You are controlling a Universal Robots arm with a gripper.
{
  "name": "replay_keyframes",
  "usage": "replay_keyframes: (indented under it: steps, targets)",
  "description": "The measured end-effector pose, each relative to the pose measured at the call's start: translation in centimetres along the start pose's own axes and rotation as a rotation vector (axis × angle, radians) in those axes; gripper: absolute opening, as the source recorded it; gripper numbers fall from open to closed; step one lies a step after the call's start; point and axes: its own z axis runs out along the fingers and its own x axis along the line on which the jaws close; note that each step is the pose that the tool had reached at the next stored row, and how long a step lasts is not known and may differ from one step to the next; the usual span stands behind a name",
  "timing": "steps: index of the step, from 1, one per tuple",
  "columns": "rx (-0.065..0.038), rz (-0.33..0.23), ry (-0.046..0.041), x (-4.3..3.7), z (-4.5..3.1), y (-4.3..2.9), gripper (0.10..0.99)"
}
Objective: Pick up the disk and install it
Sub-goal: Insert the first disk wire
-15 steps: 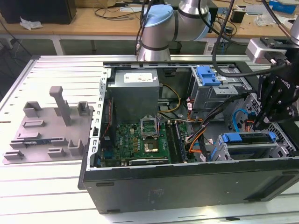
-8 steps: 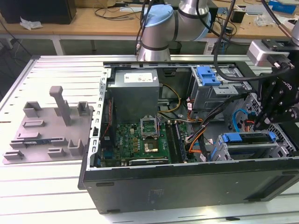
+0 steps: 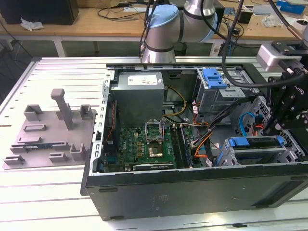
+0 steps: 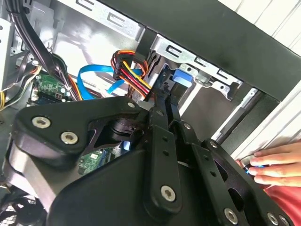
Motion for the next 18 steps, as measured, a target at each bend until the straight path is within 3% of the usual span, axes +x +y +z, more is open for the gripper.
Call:
replay_keyframes:
  steps: [4,15,17,18]
  targets:
    - [0.005,-0.001,-0.0055,0.28,0.01,0.19,0.165]
    - [0.005,-0.002,-0.0063,0.32,0.01,0.19,0.165]
    - [0.005,-0.002,-0.0098,0.43,0.01,0.18,0.165]
    - [0.004,-0.002,-0.0158,0.60,0.02,0.18,0.165]
